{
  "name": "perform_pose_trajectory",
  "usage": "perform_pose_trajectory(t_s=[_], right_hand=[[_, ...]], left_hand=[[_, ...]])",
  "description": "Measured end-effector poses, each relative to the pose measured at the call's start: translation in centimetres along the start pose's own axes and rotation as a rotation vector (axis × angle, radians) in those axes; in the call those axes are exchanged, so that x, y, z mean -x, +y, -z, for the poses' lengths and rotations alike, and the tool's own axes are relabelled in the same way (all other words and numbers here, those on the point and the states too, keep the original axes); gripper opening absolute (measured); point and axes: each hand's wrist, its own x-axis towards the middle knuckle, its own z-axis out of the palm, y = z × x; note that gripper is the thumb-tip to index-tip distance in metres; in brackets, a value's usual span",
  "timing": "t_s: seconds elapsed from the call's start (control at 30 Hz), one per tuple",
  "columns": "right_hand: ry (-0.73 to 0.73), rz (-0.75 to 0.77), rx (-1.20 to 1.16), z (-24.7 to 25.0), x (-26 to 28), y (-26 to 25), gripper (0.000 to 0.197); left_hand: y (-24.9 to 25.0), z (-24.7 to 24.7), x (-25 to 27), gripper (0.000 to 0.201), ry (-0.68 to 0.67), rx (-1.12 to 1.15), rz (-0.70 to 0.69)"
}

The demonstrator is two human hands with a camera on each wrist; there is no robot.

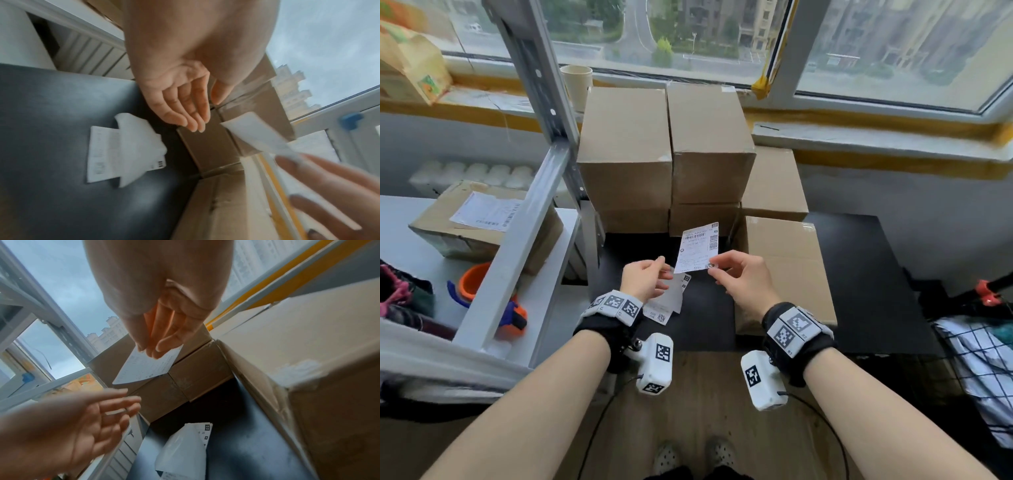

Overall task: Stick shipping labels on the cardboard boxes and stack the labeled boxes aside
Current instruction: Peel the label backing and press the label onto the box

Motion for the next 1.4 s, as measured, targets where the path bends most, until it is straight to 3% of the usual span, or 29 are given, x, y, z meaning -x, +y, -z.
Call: perform_pose_trajectory(t_s=[0.2,0.4,0.53,0.67,0.87,0.97,1.1,1.4], right_hand=[[0.057,0.047,0.045,2.5,2.2,-0.4,0.011],[0.102,0.060,0.061,5.6,4.0,-0.1,0.012],[0.098,0.045,0.069,7.7,4.7,0.6,0.016],[0.116,-0.025,0.060,9.9,4.7,1.9,0.033],[0.209,-0.176,0.028,12.8,3.4,4.1,0.026],[0.229,-0.242,-0.083,14.0,2.3,5.2,0.015],[0.127,-0.320,-0.231,15.2,0.3,6.4,0.022],[-0.013,-0.392,-0.169,15.8,-2.7,9.8,0.014]], left_hand=[[3.3,-2.4,1.7,0.016,-0.050,0.047,-0.058],[3.9,-5.1,3.4,0.021,-0.225,0.012,-0.019],[4.7,-7.2,4.4,0.014,-0.243,-0.019,-0.092],[5.7,-9.5,5.3,0.006,-0.189,-0.072,-0.205],[6.3,-13.1,5.8,0.007,-0.140,-0.169,-0.285],[6.3,-14.1,5.6,0.009,-0.135,-0.184,-0.266],[5.7,-15.5,5.2,0.006,-0.148,-0.192,-0.163],[4.4,-18.2,4.0,0.012,-0.047,-0.227,-0.053]])
